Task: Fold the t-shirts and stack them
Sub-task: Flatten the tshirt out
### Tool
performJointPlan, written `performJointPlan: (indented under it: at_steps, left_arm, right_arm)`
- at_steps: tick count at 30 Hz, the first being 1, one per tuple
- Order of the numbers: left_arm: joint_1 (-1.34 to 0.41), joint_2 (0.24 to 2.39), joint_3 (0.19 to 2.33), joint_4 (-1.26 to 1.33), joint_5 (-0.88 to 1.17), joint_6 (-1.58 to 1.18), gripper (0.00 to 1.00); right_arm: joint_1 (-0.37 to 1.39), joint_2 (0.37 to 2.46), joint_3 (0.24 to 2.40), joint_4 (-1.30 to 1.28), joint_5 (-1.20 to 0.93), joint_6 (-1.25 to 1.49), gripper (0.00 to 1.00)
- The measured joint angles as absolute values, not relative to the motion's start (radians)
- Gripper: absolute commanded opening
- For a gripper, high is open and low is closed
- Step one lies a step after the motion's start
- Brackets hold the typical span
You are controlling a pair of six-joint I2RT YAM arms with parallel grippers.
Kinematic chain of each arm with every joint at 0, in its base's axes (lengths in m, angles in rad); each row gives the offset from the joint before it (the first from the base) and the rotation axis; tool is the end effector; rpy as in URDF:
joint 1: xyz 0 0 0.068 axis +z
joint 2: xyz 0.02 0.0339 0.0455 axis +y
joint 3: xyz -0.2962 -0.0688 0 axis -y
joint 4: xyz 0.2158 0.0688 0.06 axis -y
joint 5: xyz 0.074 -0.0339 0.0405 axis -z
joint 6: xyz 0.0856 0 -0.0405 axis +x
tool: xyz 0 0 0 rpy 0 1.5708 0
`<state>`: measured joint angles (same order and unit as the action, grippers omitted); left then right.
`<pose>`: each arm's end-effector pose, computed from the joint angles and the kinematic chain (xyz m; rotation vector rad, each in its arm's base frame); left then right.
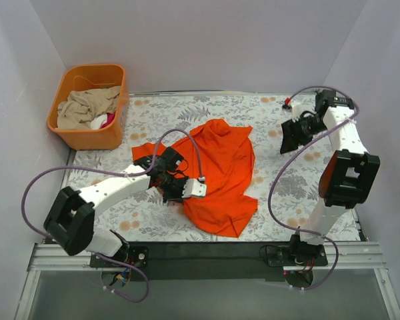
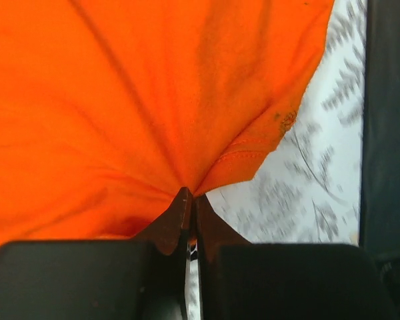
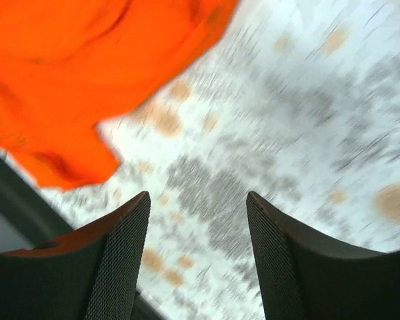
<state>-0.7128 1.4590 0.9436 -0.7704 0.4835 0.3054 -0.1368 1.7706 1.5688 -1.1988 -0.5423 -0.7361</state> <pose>0.1604 -0.1912 0.2099 1.4836 2.4502 -0.7743 0.3302 -0.0009 0.2741 -0.8589 2.5630 0.5834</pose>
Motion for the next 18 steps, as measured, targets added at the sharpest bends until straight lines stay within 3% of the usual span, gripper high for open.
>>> performJointPlan:
  at_steps: [2,4,6,7,9,11,18]
  left_arm:
    - [-0.677,1.373,0.900,-0.833,0.467,0.360,0.01]
    - [-0.630,1.323,0.862,-0.888,0.456,0.398,0.08]
    - [-0.558,1.310,0.846,-0.936,0.448,0.407,0.15]
    - [-0.524,1.311,0.846,-0.947,0.443,0.404,0.28]
    - [-0.459,1.311,0.861,-0.967,0.438,0.385,0.37]
    - [-0.406,1.311,0.897,-0.981,0.445,0.357,0.55]
    - [-0.280,1.287,0.964,-0.918,0.501,0.197,0.56]
  right_arm:
    - [-0.116,1.853,1.702,-1.169,-0.555,-0.696,0.44]
    - [-0.068,1.936,1.812,-1.131,-0.559,-0.645,0.33]
    - [0.000,2.012,1.889,-1.086,-0.552,-0.597,0.28]
    - [0.039,2.046,1.912,-1.062,-0.549,-0.574,0.26]
    - [0.111,2.115,1.948,-1.031,-0.532,-0.542,0.24]
    - [0.175,2.183,1.972,-1.006,-0.510,-0.516,0.23]
    - [0.255,2.328,1.975,-0.960,-0.405,-0.450,0.19]
